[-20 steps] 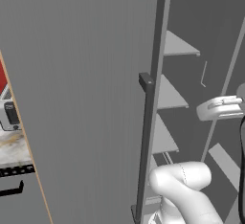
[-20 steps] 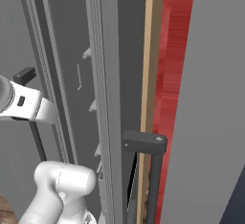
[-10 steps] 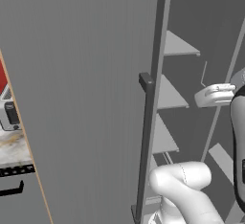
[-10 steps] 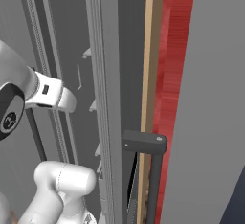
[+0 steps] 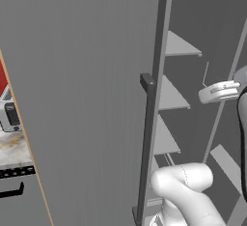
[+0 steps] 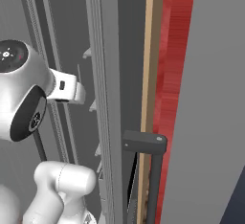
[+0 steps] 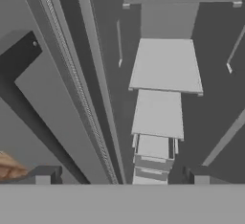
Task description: Take the sweet potato, lemon, and tangerine from the freezer and place them in the bowl on the counter.
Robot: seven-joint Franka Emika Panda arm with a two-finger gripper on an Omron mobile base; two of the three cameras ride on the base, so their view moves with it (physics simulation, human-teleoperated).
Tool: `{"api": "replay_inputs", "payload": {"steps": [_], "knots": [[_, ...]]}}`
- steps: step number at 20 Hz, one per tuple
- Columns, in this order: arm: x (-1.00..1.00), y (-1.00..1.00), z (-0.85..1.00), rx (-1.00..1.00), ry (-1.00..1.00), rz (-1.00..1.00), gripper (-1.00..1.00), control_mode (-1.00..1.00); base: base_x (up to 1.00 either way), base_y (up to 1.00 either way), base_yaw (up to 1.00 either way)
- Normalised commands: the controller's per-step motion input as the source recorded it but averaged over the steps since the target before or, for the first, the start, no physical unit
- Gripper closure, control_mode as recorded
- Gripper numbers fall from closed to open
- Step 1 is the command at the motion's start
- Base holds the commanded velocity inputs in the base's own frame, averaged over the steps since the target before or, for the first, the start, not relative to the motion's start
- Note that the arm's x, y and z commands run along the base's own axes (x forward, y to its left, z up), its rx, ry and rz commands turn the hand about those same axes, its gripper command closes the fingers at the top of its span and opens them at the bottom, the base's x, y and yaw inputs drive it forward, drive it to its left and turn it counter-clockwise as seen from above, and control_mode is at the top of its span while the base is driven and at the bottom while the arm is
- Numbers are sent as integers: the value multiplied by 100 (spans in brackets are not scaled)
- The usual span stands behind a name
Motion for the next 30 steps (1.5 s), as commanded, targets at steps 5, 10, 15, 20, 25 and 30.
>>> {"api": "replay_inputs", "payload": {"steps": [5,10,15,20,25,30], "knots": [[53,-2,7,4,0,26,-100,-100,0,0,0],[41,0,9,1,0,19,-100,-100,0,0,0],[38,0,5,0,0,5,-100,-100,0,0,0],[35,0,19,0,0,0,-100,-100,0,0,0],[40,0,19,0,0,-2,-100,-100,0,0,0],[53,0,9,0,0,-1,-100,-100,0,0,0]]}}
